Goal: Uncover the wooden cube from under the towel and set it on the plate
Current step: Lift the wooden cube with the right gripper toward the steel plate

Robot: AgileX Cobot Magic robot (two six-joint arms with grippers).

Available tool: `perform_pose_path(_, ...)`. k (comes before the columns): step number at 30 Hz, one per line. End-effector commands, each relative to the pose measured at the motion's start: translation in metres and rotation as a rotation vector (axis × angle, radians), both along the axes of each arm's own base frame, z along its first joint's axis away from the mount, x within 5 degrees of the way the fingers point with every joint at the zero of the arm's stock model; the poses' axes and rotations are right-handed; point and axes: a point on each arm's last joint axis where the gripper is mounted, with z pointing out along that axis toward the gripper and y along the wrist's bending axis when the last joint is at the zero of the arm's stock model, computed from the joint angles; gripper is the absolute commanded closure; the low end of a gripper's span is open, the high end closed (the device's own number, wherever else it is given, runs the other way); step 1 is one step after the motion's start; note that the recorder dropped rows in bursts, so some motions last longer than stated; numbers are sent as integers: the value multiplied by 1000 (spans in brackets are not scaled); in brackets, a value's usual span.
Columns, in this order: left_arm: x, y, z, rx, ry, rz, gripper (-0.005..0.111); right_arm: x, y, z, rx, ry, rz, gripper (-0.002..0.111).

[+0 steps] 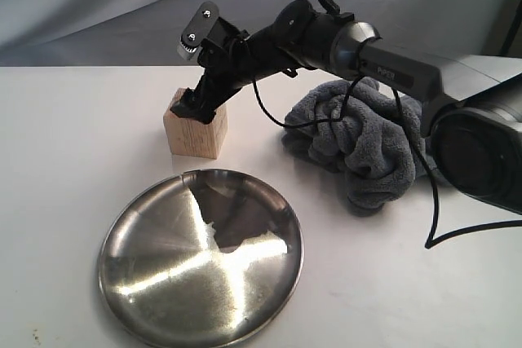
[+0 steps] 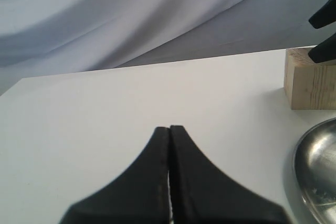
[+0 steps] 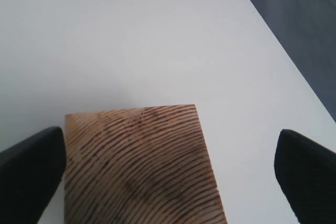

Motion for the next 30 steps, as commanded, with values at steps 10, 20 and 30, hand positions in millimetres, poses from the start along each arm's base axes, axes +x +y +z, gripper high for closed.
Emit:
perform_pose_path(10,0,0,0,-5,-2,-2,107,2,-3,5,14,0,-5,3)
perform_pose_path(20,0,0,0,-5,-2,-2,107,3,-3,-21,-30,20,7,3)
perform_pose_path(30,0,0,0,-5,-2,-2,107,5,-2,-39,-36,46,-3,7)
